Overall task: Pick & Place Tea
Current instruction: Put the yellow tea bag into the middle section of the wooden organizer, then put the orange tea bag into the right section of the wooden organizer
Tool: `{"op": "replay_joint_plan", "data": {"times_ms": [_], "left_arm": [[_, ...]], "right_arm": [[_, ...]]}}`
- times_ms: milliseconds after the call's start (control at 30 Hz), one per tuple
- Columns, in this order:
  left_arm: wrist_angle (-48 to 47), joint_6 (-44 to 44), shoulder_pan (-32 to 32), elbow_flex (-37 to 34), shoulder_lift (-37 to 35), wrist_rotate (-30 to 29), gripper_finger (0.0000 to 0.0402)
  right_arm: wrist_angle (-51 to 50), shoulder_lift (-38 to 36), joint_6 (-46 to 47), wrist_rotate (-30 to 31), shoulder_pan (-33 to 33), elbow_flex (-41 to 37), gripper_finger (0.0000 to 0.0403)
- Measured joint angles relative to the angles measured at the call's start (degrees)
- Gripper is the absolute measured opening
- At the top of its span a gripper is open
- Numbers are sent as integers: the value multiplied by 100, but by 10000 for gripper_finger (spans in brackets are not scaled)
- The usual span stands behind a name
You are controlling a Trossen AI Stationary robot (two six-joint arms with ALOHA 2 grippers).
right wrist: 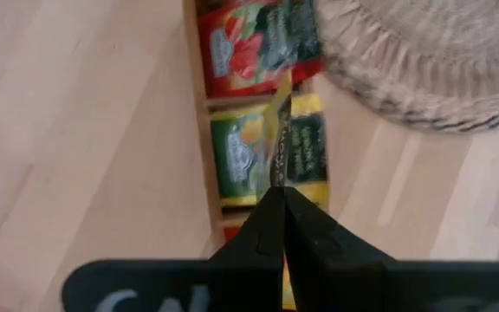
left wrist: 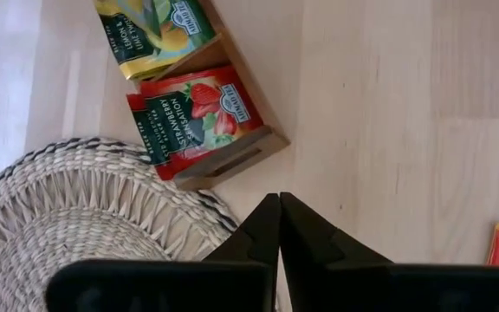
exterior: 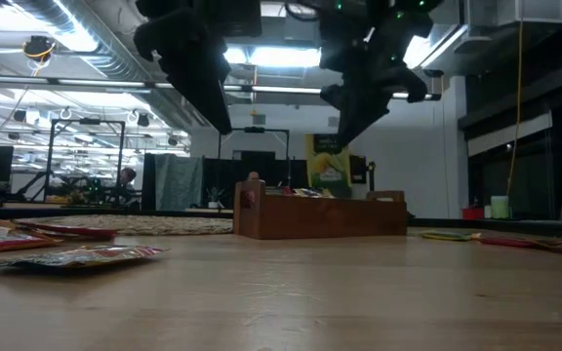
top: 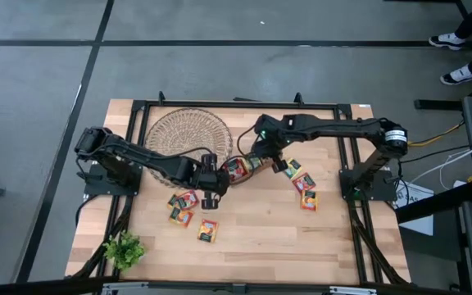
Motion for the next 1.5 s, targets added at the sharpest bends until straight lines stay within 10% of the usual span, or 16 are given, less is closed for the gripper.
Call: {"op": "replay_joint_plan", "data": {"times_ms": [800,1267,1500], "left_arm": [[33,-63,17,-13,2,0,7],[32,-63,17,-13,2,-1,8],[25,-98,17,-13,2,0,2]], "right_arm": [[134,516,-119,-691,-290,-5,43],[220,509,989,1148,-204,211,101],[-664,132,1959,-556,5,-3,102]]}}
